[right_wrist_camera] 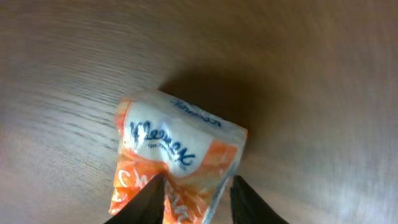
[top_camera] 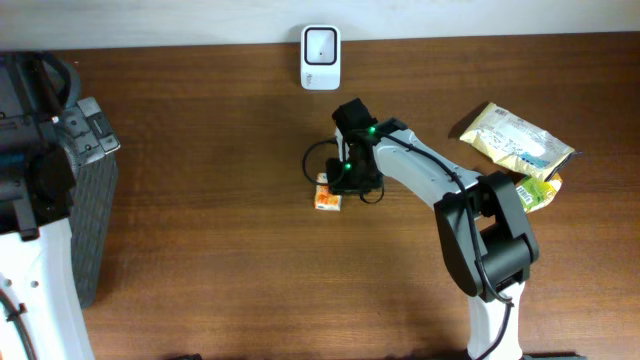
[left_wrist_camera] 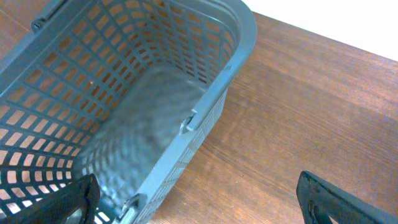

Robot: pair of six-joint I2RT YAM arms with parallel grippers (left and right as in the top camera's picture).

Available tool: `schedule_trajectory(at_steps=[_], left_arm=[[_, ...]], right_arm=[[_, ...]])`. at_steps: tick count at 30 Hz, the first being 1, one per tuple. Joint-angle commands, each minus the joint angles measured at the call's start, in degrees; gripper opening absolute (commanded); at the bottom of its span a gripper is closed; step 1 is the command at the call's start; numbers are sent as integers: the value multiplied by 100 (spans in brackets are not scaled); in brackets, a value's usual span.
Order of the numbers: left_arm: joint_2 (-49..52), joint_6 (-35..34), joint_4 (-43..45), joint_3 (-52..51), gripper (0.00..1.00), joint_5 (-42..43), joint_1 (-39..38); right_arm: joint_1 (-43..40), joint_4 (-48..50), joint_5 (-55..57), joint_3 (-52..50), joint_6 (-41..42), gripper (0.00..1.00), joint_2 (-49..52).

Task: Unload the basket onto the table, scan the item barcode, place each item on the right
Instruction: 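Reach the right gripper down to the orange Kleenex box and grasp it, then lift the orange box and hold it at the scanner window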

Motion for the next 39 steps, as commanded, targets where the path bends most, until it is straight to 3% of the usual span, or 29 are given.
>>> schedule_trajectory(at_steps=[1,7,10,13,15,22,23,25,28,33,37,39], left_arm=[[-22,9,2,35,99,-59,24],[-22,9,2,35,99,-57,24],[-22,9,2,35,99,-57,24],[-22,9,2,35,99,-59,24],[-22,9,0,35,99,-59,24],[-22,9,0,35,99,-59,26],[-22,9,2,35,99,-57,24],[-22,9,0,35,99,-59,24],[-22,9,2,35,99,-59,24],[-22,9,2,35,99,-59,24],[-22,9,0,35,99,-59,24],[-22,9,2,35,99,-59,26]], right_arm=[[76,455,-122,20,-1768,39,2],[13,415,-129,17,-555,38,4],[-136,146,-317,7,-562,31,85],[-199,133,-634,-42,-629,31,151],[-190,57,-640,-42,-621,18,151],[-186,116,-568,-339,-616,17,162],[-184,109,-577,-339,-612,5,162],[-219,68,-726,-334,-452,4,131],[-498,-214,-1895,-98,-603,4,-164],[-1696,-262,-5742,131,-1196,4,-732],[-2006,494,-7259,131,-1060,4,-730],[-2033,859,-7259,133,-553,4,-732]])
